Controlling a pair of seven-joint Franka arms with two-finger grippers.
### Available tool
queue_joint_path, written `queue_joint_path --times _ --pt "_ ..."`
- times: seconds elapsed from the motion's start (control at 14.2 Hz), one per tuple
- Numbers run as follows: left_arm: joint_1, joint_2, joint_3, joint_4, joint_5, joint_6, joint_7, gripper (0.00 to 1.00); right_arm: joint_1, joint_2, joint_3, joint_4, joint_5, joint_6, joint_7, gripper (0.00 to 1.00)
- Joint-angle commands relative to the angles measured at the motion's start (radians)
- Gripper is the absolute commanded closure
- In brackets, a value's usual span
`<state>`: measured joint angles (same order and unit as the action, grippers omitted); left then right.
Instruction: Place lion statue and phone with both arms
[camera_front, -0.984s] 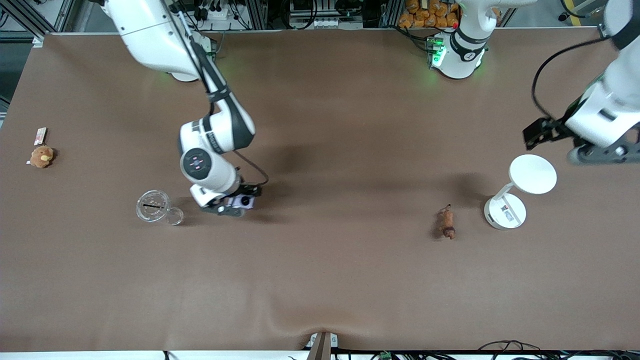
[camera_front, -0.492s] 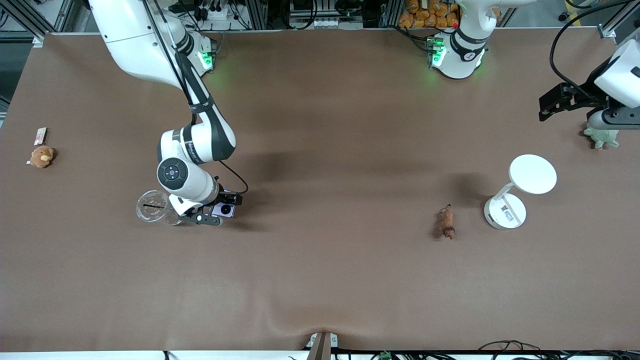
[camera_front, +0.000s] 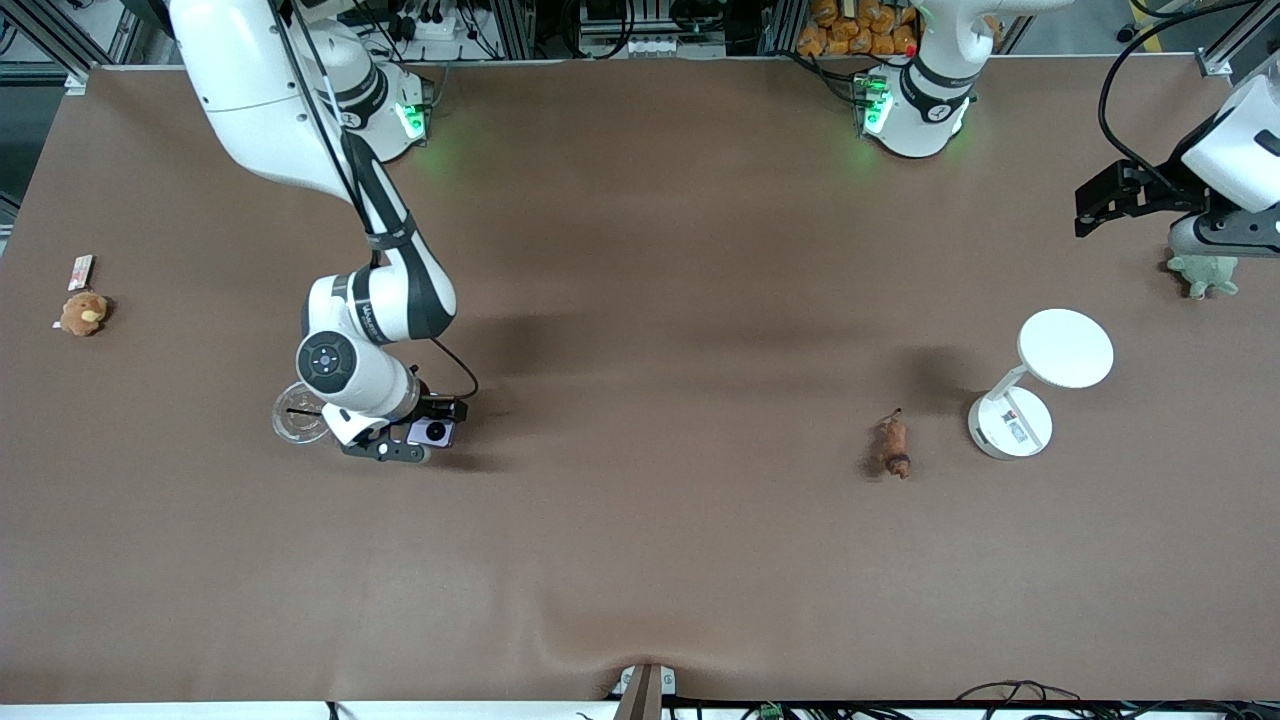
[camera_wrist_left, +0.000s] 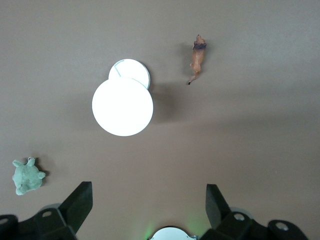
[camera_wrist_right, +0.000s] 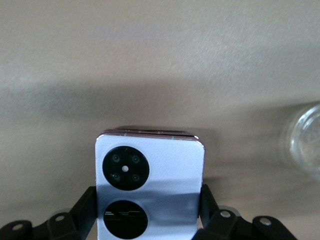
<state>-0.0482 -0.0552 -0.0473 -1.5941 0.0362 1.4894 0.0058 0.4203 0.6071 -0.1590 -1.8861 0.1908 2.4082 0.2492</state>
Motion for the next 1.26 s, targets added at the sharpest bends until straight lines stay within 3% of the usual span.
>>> queue_joint_path --times 0.0,0.07,0.35,0.7,0.91,1.19 --pt "-0.004 -0.014 0.009 0.006 -0.016 -0.018 0.016 0.0 -0.015 0.036 0.012 0.054 -0.013 -0.009 -0.002 0.39" --pt "-0.004 -0.014 0.009 0.006 -0.016 -0.02 0.01 0.0 -0.015 0.034 0.012 0.055 -0.013 -0.012 -0.007 0.0" --pt "-0.004 -0.011 0.007 0.019 -0.032 -0.021 -0.001 0.0 -0.011 0.02 0.01 0.088 -0.013 -0.053 -0.008 0.0" --pt "-0.001 -0.012 0.007 0.02 -0.03 -0.023 -0.003 0.0 -0.046 0.017 -0.005 0.39 -0.014 -0.389 -0.002 0.0" --pt "-0.001 -0.015 0.006 0.019 -0.036 -0.024 0.01 0.0 -0.067 0.007 -0.017 0.511 -0.024 -0.426 -0.01 0.0" --pt "-0.001 -0.018 0.004 0.02 -0.036 -0.023 0.011 0.0 -0.136 -0.013 -0.014 0.756 -0.126 -0.693 -0.008 0.0"
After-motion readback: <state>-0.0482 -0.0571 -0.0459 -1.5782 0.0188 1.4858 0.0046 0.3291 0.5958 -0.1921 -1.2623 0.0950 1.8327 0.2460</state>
